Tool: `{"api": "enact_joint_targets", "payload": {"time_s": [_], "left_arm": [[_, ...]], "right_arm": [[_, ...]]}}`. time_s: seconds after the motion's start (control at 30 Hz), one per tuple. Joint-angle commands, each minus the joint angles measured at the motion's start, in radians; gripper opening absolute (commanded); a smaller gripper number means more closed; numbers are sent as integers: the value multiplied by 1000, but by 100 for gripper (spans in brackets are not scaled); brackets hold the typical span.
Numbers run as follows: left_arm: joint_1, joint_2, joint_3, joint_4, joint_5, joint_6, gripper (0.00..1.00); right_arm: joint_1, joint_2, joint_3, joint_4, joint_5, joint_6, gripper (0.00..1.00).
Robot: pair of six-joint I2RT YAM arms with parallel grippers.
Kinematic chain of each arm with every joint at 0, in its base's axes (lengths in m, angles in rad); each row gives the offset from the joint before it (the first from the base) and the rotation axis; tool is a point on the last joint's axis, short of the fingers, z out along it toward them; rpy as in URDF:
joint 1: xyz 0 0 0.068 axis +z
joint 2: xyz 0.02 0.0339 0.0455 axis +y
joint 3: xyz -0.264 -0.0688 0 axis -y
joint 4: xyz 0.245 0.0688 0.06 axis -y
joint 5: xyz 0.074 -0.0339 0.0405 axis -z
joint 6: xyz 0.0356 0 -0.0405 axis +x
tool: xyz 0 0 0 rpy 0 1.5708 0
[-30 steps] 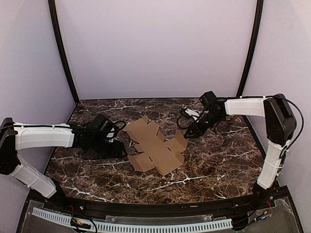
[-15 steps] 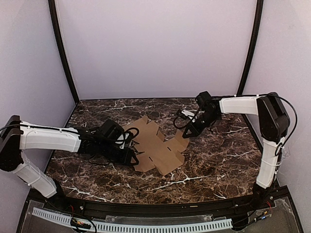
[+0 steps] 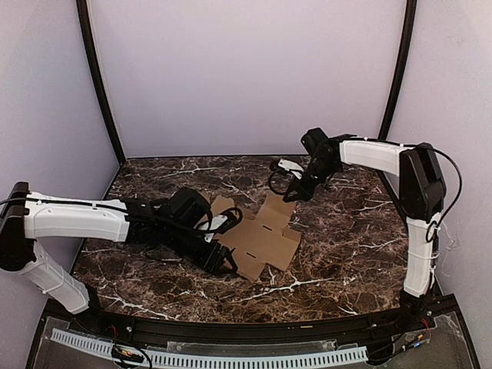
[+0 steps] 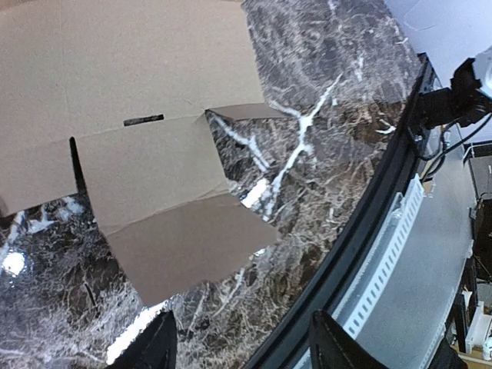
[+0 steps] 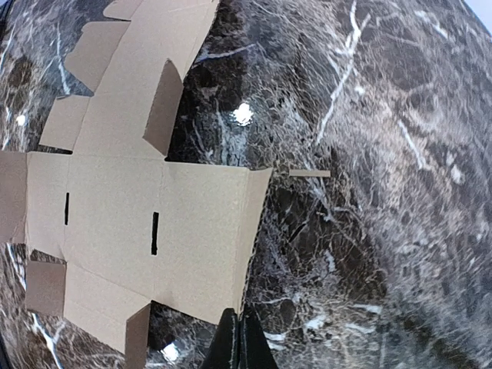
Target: Fold the paper box
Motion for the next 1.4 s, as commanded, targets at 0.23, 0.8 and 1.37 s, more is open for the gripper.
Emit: {"api": "enact_joint_targets", "payload": {"time_s": [0.23,0.8,1.37], "left_arm": [[17,-342,145,-267,-196,394,72],[181,251,499,-172,-139,627,67],[222,798,1045,-437,92,684,37]], "right_arm": [[168,31,154,-133,122,-453,0],[112,-446,-172,-62,-49,-254,38],[0,-851,-619,-24,-34,-95,45]]}}
